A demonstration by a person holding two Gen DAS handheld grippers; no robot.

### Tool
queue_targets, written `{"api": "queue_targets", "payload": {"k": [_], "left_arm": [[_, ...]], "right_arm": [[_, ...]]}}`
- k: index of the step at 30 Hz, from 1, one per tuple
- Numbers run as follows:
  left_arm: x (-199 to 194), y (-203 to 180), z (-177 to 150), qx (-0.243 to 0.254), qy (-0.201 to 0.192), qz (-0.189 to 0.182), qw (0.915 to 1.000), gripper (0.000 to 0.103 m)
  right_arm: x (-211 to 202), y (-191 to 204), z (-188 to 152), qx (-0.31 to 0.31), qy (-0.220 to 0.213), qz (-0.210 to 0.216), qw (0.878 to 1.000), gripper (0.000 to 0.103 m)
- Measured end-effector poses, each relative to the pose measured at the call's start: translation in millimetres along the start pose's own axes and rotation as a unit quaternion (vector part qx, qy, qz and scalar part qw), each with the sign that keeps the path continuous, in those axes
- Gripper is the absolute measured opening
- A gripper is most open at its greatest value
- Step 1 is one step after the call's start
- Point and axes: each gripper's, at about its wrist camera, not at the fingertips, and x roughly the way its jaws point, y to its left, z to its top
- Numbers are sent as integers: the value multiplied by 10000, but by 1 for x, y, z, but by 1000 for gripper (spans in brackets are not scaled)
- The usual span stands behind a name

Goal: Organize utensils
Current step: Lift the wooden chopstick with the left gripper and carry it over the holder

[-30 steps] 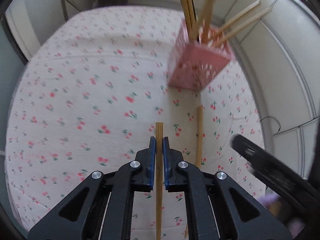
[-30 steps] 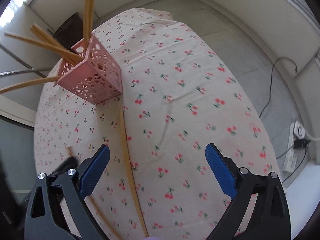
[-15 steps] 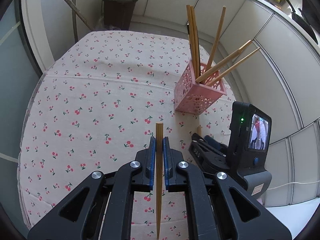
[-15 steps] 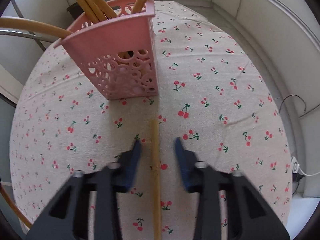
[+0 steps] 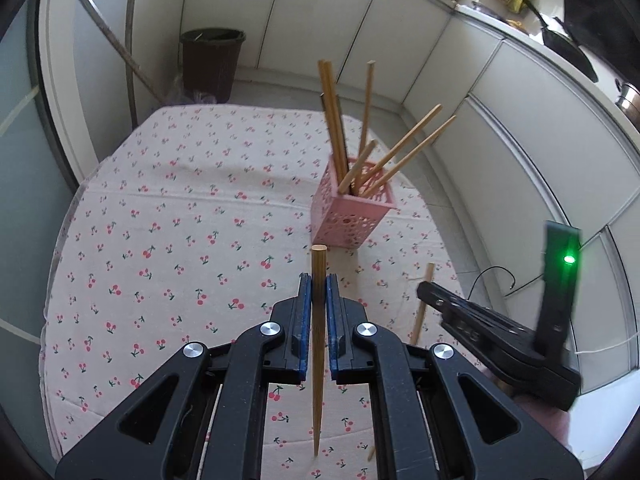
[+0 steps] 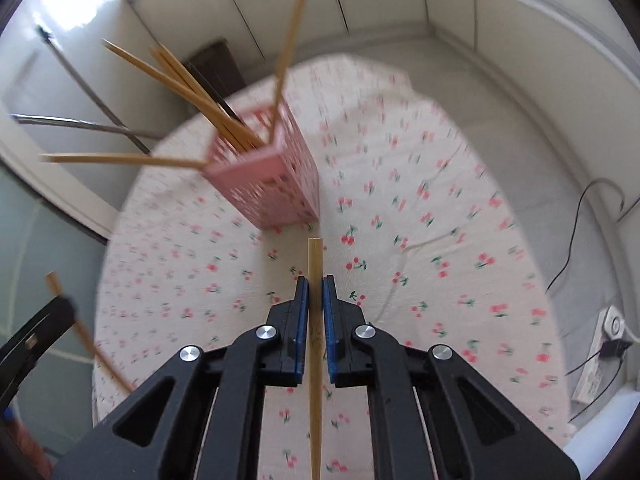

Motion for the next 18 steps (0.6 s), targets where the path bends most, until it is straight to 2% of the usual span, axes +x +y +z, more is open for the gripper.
{"api": "queue_targets", "payload": {"k": [8,14,18], "left_arm": [[-35,-21,-11,383,-328,-122,9987,7],[-51,-34,-19,494,-441,-204,9976,7],[-61,-45,-8,502,-610,-192,9967,7]], "right_arm": [[-81,-1,-16,-39,-813,324,9962,8],[-117,-23,-21,198,-1024,532,9931,8],[-130,-30,-13,355,-1220,582,9902,8]]}}
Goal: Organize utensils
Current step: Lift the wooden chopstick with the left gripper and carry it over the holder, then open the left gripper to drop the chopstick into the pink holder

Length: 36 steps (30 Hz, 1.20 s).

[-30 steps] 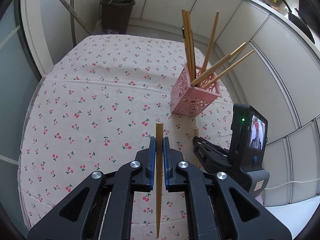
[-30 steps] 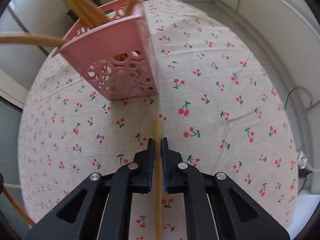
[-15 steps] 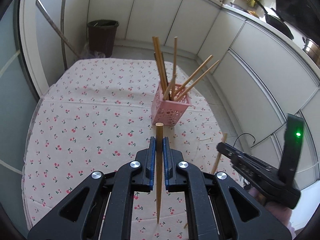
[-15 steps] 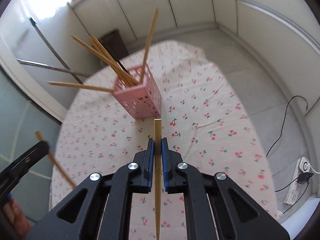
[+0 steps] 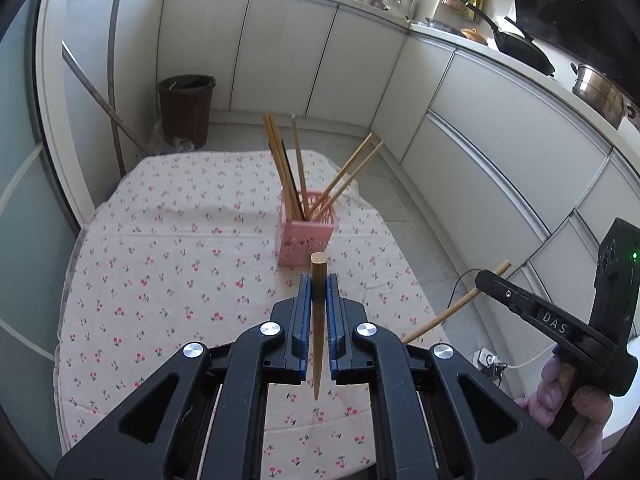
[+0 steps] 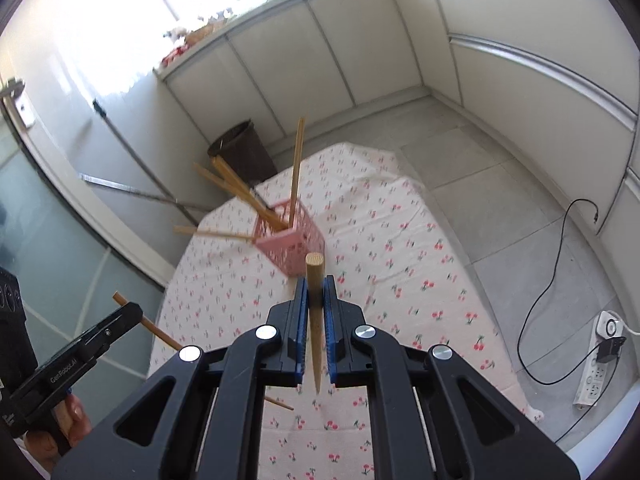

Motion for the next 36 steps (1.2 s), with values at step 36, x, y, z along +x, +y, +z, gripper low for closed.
{"api": "queue_targets", "payload": {"k": [36], "left_arm": [[-7,-1,123,-562,-1530,771,9836,18]], "right_arm": [[-26,-13,102,825,-1315,158,9877,8]]}}
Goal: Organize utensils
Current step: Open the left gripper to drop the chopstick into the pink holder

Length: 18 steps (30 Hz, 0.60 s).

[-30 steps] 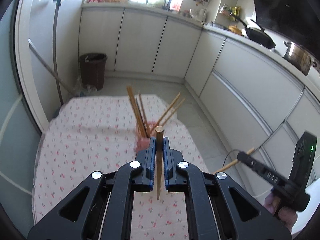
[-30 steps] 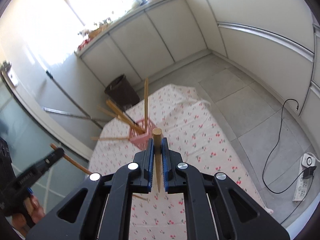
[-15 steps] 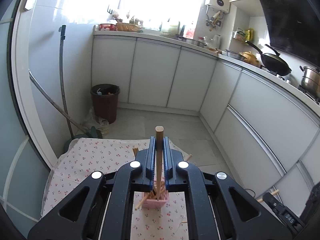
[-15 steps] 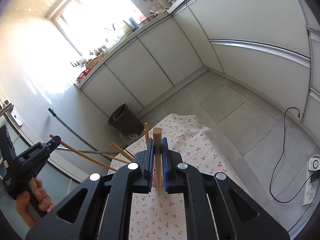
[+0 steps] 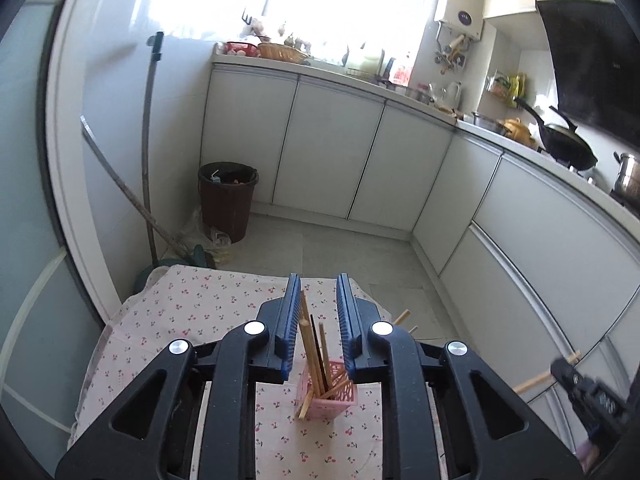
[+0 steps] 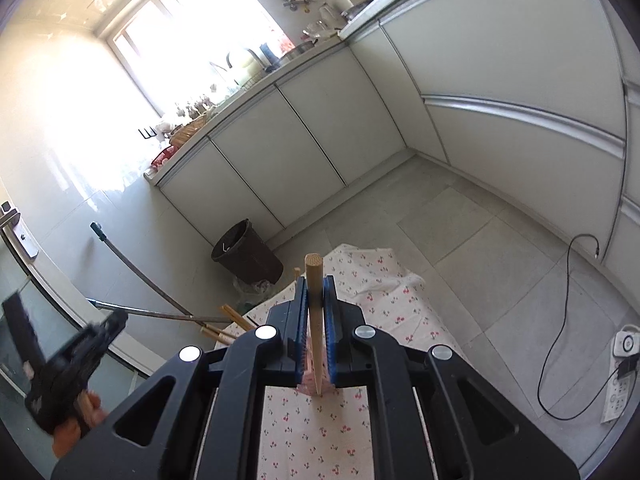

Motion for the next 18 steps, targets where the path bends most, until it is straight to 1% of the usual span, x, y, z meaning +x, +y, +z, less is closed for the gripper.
{"api": "queue_targets", "payload": {"k": [2,5,8,11,13,15,18], "left_arm": [[-10,14,-11,-122,-8,13,9999,19],[-13,30,-25,-230,57,97,9997,20],[-3,47,-34,-316,226,265,9989,20],[6,59,-34,-451,368,293,9979,20],[7,63,-33,-461,349,348,9977,20],[6,65,-32,-473,338,308,9978,20],[-2,62,-32,-382,160,245,9988,20]], "right_arm": [[7,11,5,-49,-94,26,9999,8],[23,27,10,-105,-161,32,9998,8],[46,43,9,-237,-165,-40,9996,8],[68,55,2,-338,-102,-100,9993,8],[81,60,-3,-412,-56,-143,9990,8],[95,63,-10,-443,-38,-133,9989,11],[102,62,-16,-412,23,-77,9991,13]]}}
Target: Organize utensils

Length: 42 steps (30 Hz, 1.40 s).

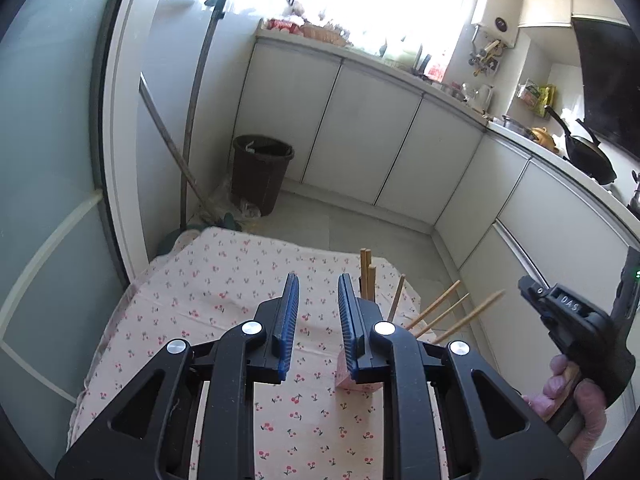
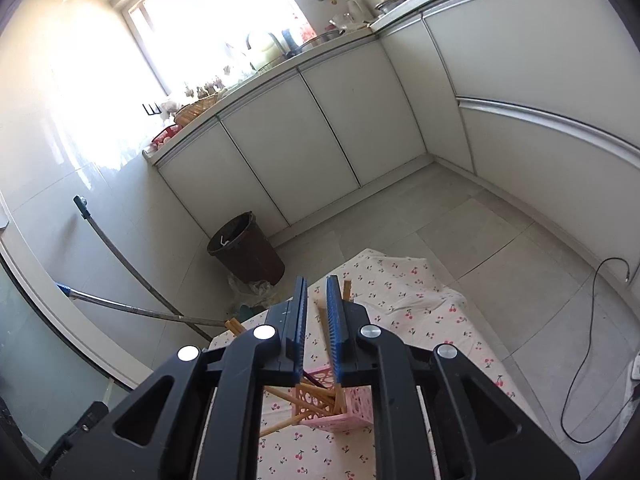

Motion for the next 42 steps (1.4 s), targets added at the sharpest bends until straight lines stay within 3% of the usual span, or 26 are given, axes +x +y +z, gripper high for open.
{"api": "queue_targets", "payload": {"k": [5,7,8,9,12,17,19,23,25,28,33,42], "left_arm": [[-23,-19,-10,476,-386,-15,9981,29],[-35,-32,-18,753,-551,7,9956,44],[-40,-38,-23,906,-635,55,9938,62],[-45,-45,-29,1060,-724,108,9917,71],[-56,-68,-51,1489,-790,96,9857,76],[-63,-86,-82,1812,-621,-45,9815,91],[-67,-91,-93,1947,-710,67,9783,95],[-80,-91,-104,1957,-902,219,9763,96],[-84,-91,-107,1917,-908,197,9770,96],[-86,-91,-115,1886,-776,32,9790,96],[-85,-91,-128,1761,-574,48,9827,96],[-82,-95,-138,1735,-466,-72,9837,96]], "right_arm": [[-27,3,-14,-508,-8,-206,9985,16],[-41,1,-24,-725,15,-344,9968,26],[-51,-1,-32,-866,2,-433,9953,29],[-58,-3,-38,-971,-13,-506,9940,34],[-80,-11,-59,-1235,5,-689,9900,36],[-109,-20,-83,-1324,4,-820,9878,50],[-119,-21,-89,-1372,-99,-893,9865,56],[-146,-33,-104,-1374,-381,-1182,9827,70],[-159,-41,-110,-1258,-540,-1394,9807,85],[-174,-49,-115,-1134,-830,-1638,9764,96],[-189,-53,-116,-1196,-1085,-2064,9650,96],[-197,-59,-122,-1241,-1083,-2118,9633,96]]}}
